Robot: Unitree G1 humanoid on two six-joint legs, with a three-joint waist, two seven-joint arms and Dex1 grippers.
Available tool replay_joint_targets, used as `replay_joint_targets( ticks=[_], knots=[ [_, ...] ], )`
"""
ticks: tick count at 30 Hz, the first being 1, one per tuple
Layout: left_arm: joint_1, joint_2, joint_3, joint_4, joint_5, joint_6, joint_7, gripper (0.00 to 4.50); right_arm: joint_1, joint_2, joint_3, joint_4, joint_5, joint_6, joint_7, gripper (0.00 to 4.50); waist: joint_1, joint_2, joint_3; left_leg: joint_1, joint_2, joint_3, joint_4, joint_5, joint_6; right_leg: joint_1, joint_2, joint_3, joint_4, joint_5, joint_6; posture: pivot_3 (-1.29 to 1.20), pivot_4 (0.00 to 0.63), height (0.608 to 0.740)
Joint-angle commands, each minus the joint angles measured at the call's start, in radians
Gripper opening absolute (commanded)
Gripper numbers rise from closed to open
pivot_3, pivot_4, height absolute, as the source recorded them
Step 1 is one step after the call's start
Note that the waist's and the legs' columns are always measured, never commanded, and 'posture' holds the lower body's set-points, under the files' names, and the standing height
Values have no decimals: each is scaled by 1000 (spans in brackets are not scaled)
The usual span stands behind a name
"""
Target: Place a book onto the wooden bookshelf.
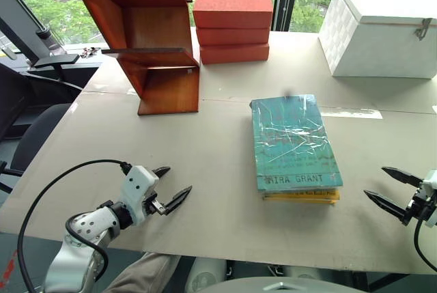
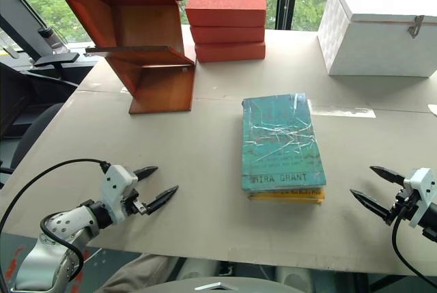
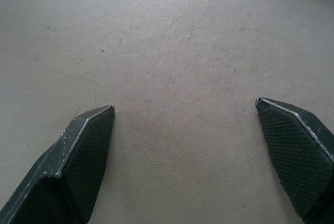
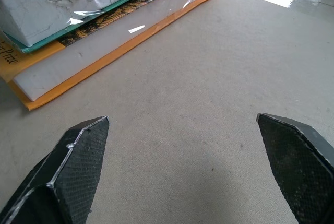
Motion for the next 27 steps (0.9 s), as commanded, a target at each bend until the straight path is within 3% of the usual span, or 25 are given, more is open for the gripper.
replay_joint_targets(
  ticks=[1, 21, 27],
  knots=[
    [-12, 9, 16, 2, -13, -6, -14, 4438, 4, -4, -31, -8, 7, -14, 3, 4500, 0, 0, 0, 0, 0, 0, 0, 0, 0, 0, 0, 0, 0, 0, 0, 0, 150, 718],
    [-27, -17, 11, 0, -2, -21, 1, 4438, -18, -14, -27, -7, -12, 73, -71, 4500, 0, 0, 0, 0, 0, 0, 0, 0, 0, 1, 0, 0, 0, 0, 0, 0, 150, 718],
    [-54, -6, 13, -23, -37, 32, -8, 4438, -31, -35, -38, 11, -1, 80, -27, 4500, 0, 0, 0, 0, 0, 0, 0, 0, 0, 1, 0, -1, 0, 0, 0, 0, 150, 718]
  ],
)
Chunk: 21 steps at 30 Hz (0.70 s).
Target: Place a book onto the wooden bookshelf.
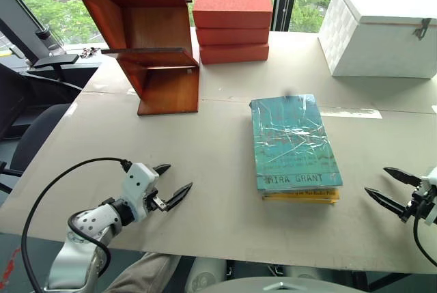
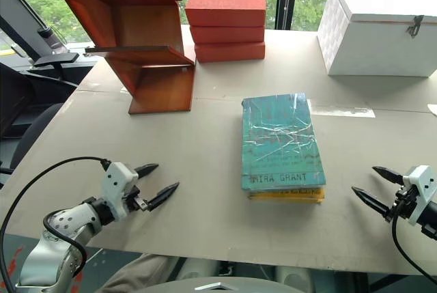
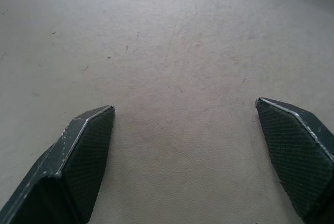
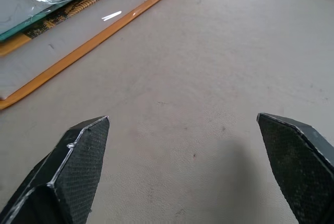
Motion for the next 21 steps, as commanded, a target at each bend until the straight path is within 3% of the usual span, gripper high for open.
replay_joint_targets(
  ticks=[1, 4, 11, 16, 21],
  knots=[
    [-22, 21, 20, -63, -71, 49, -34, 4482, -32, -17, -42, 4, 29, 4, 13, 4243, 0, 0, 0, 0, 0, 0, 0, 0, 0, 0, 0, 0, 0, 0, 0, 0, 150, 718],
    [-86, 66, 55, -115, -271, 167, -145, 4500, -106, -28, -45, 27, 42, 17, 8, 3255, -1, -1, 1, 0, 0, 0, 0, 0, 0, 0, 1, 0, 0, 0, 0, 0, 150, 718],
    [-245, 189, 29, -108, -314, 192, -299, 4500, -272, -17, 28, 61, -8, 60, -45, 48, -1, -1, 2, 0, 0, 1, 4, 1, -1, 0, 4, -1, 4, 0, 0, 0, 150, 718],
    [-343, 275, 17, -86, -342, 215, -425, 4500, -387, 14, 96, 63, -35, 98, -81, 18, -4, -2, 3, 0, 0, 2, 6, 3, -4, 0, 9, -2, 5, 0, 1, 0, 150, 718],
    [-377, 301, 19, -67, -345, 206, -490, 4500, -445, 58, 182, 24, -48, 123, -64, 18, -3, -3, 5, 0, 0, 3, 6, 3, -4, 0, 10, -2, 5, 0, 1, 0, 150, 718]
  ],
)
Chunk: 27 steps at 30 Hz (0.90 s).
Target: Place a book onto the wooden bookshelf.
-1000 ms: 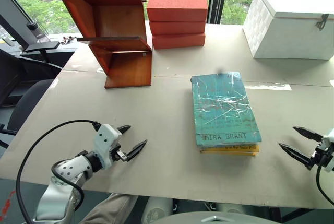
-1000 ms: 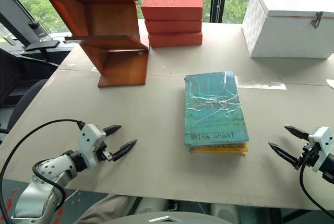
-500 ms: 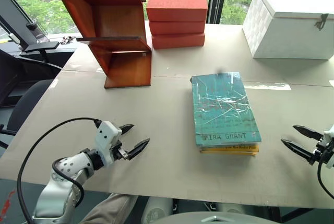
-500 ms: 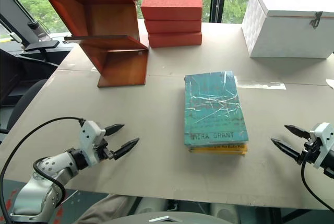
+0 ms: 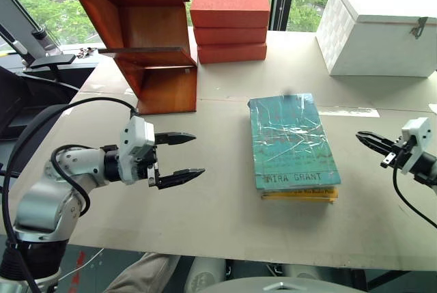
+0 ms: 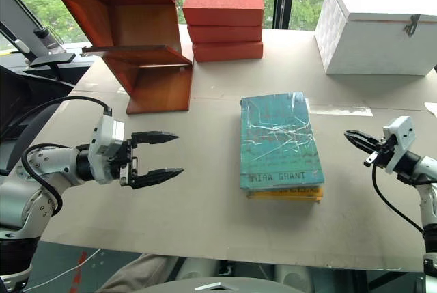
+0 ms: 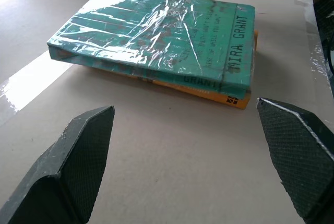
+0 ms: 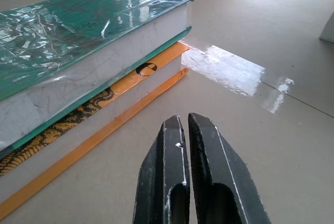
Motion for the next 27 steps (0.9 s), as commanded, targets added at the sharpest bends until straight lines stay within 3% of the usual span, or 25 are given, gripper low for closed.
replay_joint_targets(
  ticks=[1, 18, 23, 27],
  knots=[
    [-15, 29, 10, 5, -4, -16, -51, 4500, -37, 21, 51, -49, -6, 19, 15, 18, 0, -1, 1, 0, 0, 0, 0, 0, 0, 0, 0, 0, 0, 0, 0, 0, 150, 718],
    [-4, 24, 21, 43, 44, -51, -65, 4500, -96, 94, 172, -140, 10, 75, 83, 18, 0, -3, 6, 0, 0, 0, 2, 0, -1, 0, 0, 0, 2, 0, 0, 0, 150, 718],
    [-20, 3, -5, 47, 74, -50, -14, 4500, -93, 82, 162, -136, -42, 23, 37, 18, 1, -3, 6, 0, 0, 0, 2, 0, -1, 0, 0, 0, 2, 0, 0, 0, 150, 718],
    [-64, -24, -50, -3, 25, 266, 213, 4500, -55, 16, 83, -194, 27, 91, 65, 18, 4, -4, 7, 0, 0, 0, 3, 0, -1, 0, 0, 0, 3, 0, 1, 0, 150, 718]
  ],
)
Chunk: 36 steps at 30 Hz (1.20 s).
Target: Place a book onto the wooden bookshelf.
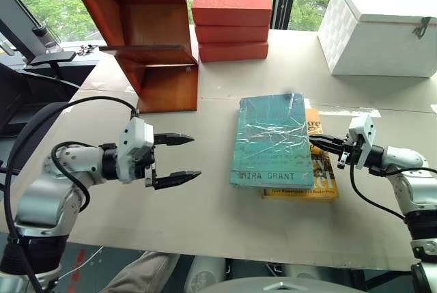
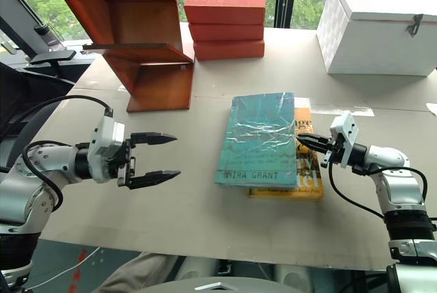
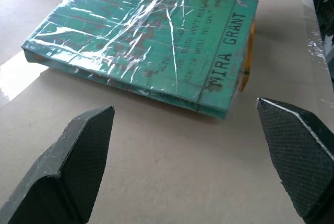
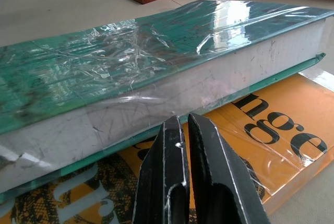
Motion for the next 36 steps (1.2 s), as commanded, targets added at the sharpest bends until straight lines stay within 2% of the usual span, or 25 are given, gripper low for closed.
replay_joint_targets(
  ticks=[1, 2, 3, 5, 7, 8, 11, 12, 15, 19, 23, 26, 29, 36],
  knots=[
    [-44, 0, -49, -65, -72, 311, 176, 4500, 44, -83, -110, -101, 72, 39, 22, 258, 2, 0, 1, 0, 0, 0, 0, 0, 0, 0, 0, 0, 0, 2, 3, 0, 150, 718],
    [-51, -10, -56, -76, -98, 367, 201, 4500, 64, -100, -130, -128, 90, 52, 27, 524, 2, -1, 1, 0, 0, -1, 0, 0, 0, 0, 0, 0, 0, 2, 4, 0, 150, 718],
    [-69, -31, -58, -68, -138, 447, 236, 4500, 89, -118, -153, -165, 115, 73, 33, 562, 1, -1, 1, 0, 0, -1, 0, 0, 0, 0, 0, 0, 0, 2, 4, 0, 150, 718],
    [-103, -76, -60, -31, -226, 580, 269, 4500, 137, -149, -193, -238, 162, 111, 46, 1441, 0, -1, 1, 0, 0, -1, 0, 0, 0, 0, 0, 0, 1, 2, 5, 0, 150, 718],
    [-131, -117, -60, 10, -290, 663, 272, 4500, 175, -168, -228, -300, 208, 144, 51, 2610, -4, -2, 2, 0, 0, -2, 0, 0, 0, 0, 0, -1, 1, 2, 5, 0, 150, 718],
    [-152, -144, -53, 40, -316, 697, 282, 4500, 191, -176, -242, -329, 232, 164, 53, 2900, -4, -2, 2, 0, 0, -2, 0, 0, 0, 0, 0, -1, 1, 2, 5, 0, 150, 718],
    [-274, -262, -28, 219, -399, 846, 342, 4500, 253, -206, -292, -434, 319, 234, 74, 4196, 2, -2, 3, 1, 0, -2, 0, 1, -1, 1, 1, -1, 2, 2, 5, 0, 150, 718],
    [-330, -300, -34, 300, -405, 921, 366, 4500, 276, -216, -311, -470, 341, 249, 80, 4430, 2, -4, 4, 1, 0, -3, 1, 1, -1, 1, 1, -1, 3, 2, 5, 0, 150, 718],
    [-449, -377, -41, 473, -390, 1048, 414, 4500, 321, -222, -356, -536, 399, 288, 65, 4430, 2, -7, 4, 1, 0, -6, 3, 0, 1, 3, 2, -3, 3, 2, 6, 0, 150, 718],
    [-549, -464, -62, 673, -326, 1057, 432, 4500, 383, -228, -390, -591, 429, 314, 60, 4430, 0, -9, 5, 0, -1, -5, 4, 2, -2, 3, 2, -2, 3, 3, 6, 0, 150, 718],
    [-612, -513, -69, 777, -295, 1040, 411, 4500, 406, -221, -416, -618, 434, 313, 36, 4430, 1, -9, 5, 1, -1, -5, 3, 2, -2, 3, 2, -1, 3, 3, 6, 0, 150, 718],
    [-635, -514, -62, 804, -295, 1047, 376, 4500, 424, -221, -434, -631, 434, 308, 28, 4430, 3, -9, 5, 0, -1, -5, 3, 2, -2, 3, 1, -2, 3, 2, 6, 0, 150, 718],
    [-641, -506, -54, 801, -299, 1062, 353, 3612, 434, -221, -442, -633, 433, 307, 28, 4500, 1, -9, 5, 0, -1, -5, 3, 2, -2, 3, 1, -1, 2, 3, 6, 0, 150, 718],
    [-619, -524, 4, 740, -337, 1120, 365, 539, 395, -221, -402, -605, 416, 289, 31, 4500, 1, -9, 5, 0, -1, -5, 3, 2, -2, 2, 1, -1, 2, 3, 6, 0, 150, 718]
  ],
)
